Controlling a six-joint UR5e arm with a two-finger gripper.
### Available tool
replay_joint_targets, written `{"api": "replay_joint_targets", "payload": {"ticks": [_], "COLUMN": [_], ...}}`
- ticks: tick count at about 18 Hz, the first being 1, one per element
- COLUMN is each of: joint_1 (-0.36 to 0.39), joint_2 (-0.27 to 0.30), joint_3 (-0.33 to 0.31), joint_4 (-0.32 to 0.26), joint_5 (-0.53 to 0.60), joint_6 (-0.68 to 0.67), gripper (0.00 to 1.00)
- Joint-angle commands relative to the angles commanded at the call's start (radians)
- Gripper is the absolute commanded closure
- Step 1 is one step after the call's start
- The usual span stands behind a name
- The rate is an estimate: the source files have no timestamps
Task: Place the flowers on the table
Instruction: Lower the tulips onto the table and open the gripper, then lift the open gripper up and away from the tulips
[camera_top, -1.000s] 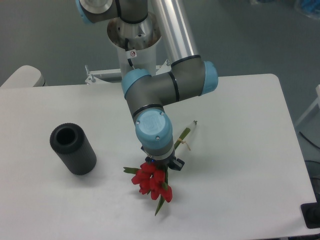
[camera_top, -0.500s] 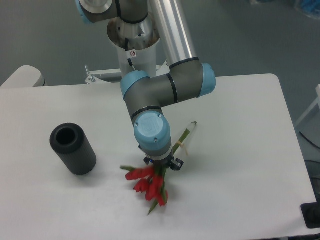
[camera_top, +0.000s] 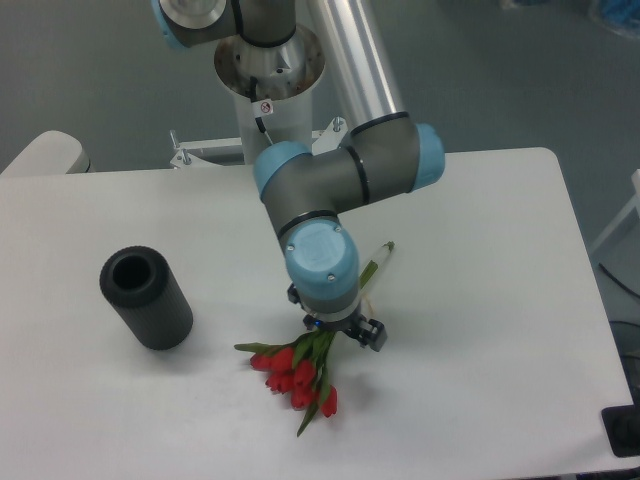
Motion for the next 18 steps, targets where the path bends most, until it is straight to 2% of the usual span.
{"api": "replay_joint_targets", "payload": {"ticks": [4, 9, 13, 18], "joint_1": [0.051, 0.103, 0.123, 0.155], "joint_2": [-0.015, -0.061, -0.11, -0.153], "joint_3": [0.034, 0.1, 0.164, 0.213], "joint_4": [0.012, 0.018, 0.015, 0.015], "joint_5": [-0.023, -0.038, -0.038, -0.057], "joint_6": [0.124, 0.293, 0.385, 0.468], "gripper": [0.0, 0.0, 0.0, 0.0]}}
